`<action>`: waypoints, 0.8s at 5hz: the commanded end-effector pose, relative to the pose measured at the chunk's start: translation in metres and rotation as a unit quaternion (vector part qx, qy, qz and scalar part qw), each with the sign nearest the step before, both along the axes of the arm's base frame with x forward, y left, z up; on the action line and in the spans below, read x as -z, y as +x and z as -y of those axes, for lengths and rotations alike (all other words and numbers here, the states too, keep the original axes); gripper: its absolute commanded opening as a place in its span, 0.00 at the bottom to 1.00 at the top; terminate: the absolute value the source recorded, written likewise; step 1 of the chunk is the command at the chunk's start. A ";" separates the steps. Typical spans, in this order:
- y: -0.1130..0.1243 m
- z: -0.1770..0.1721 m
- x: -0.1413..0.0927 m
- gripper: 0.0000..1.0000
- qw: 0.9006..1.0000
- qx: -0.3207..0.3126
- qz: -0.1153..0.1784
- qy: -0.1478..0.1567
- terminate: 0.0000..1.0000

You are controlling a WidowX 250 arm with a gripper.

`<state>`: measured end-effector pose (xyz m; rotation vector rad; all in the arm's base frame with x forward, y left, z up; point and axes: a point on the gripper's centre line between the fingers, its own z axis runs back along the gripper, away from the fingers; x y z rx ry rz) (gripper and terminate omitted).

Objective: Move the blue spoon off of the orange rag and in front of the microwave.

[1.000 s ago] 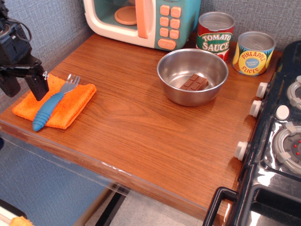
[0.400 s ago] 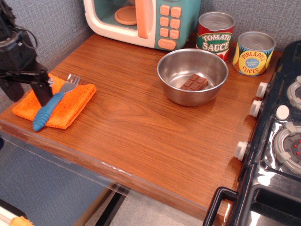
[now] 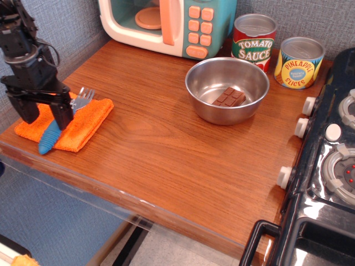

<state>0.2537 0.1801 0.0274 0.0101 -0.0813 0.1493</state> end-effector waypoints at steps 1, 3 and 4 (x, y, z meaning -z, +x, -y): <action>0.006 0.001 0.001 1.00 1.000 0.003 0.002 0.020 0.00; 0.009 0.002 0.006 1.00 1.000 0.002 -0.002 0.025 0.00; 0.008 0.002 0.001 1.00 1.000 0.001 0.003 0.028 0.00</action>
